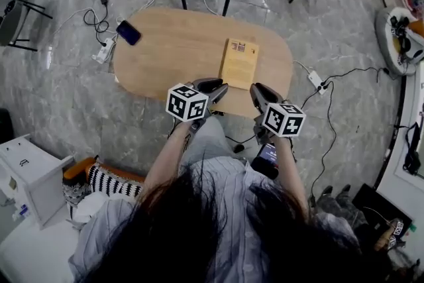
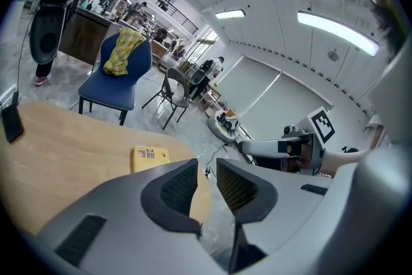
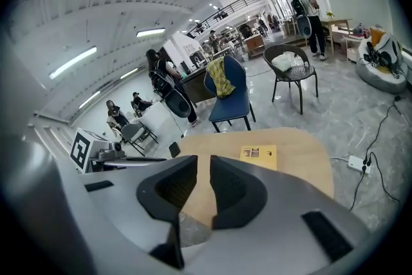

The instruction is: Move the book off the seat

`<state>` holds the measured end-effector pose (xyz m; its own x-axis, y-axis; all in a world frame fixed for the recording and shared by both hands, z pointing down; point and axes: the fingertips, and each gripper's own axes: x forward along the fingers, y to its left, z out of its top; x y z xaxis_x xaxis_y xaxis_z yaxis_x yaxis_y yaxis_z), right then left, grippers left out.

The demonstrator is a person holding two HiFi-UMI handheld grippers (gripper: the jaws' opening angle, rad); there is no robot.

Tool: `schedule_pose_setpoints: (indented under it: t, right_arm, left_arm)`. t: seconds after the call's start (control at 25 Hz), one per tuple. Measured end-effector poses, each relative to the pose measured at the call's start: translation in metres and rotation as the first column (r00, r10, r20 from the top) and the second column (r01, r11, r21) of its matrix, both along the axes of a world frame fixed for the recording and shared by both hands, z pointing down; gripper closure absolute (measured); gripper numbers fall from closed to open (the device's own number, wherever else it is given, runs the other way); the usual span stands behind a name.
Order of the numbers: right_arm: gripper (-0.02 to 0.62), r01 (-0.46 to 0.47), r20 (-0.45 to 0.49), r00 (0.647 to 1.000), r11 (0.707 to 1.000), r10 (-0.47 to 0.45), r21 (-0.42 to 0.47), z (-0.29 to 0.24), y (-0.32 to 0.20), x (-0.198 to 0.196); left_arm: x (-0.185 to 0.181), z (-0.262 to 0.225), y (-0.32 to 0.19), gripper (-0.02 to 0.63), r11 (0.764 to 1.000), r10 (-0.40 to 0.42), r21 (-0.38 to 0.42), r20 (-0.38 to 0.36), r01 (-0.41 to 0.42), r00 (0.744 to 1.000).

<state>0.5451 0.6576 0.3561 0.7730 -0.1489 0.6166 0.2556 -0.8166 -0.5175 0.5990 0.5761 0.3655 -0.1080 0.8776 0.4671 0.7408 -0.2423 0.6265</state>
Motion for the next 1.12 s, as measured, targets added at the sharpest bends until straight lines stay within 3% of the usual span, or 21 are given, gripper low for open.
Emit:
schedule_pose_setpoints:
  t: [0.36,0.6,0.84,1.12]
  right_arm:
    - [0.526,0.009,-0.033,0.999,1.0,-0.009,-0.006,-0.01,0.014,-0.055]
    - [0.526,0.025,-0.069,0.997,0.999,-0.026,-0.025,-0.018,0.022,-0.113]
    - [0.526,0.057,-0.105,0.993,0.997,-0.061,-0.048,-0.024,0.021,-0.17]
    - [0.526,0.114,-0.149,0.98,0.988,-0.128,-0.099,-0.038,-0.004,-0.227]
  left_arm:
    - [-0.051,-0.02,0.011,0.515,1.0,-0.008,0.015,-0.045,0.009,0.999]
    - [-0.107,-0.042,0.022,0.515,0.999,-0.032,-0.011,-0.096,0.031,0.995]
    - [-0.169,-0.056,0.019,0.515,0.993,-0.106,-0.059,-0.098,0.101,0.989]
    - [-0.24,-0.061,0.002,0.517,0.992,-0.114,-0.065,-0.13,0.106,0.985]
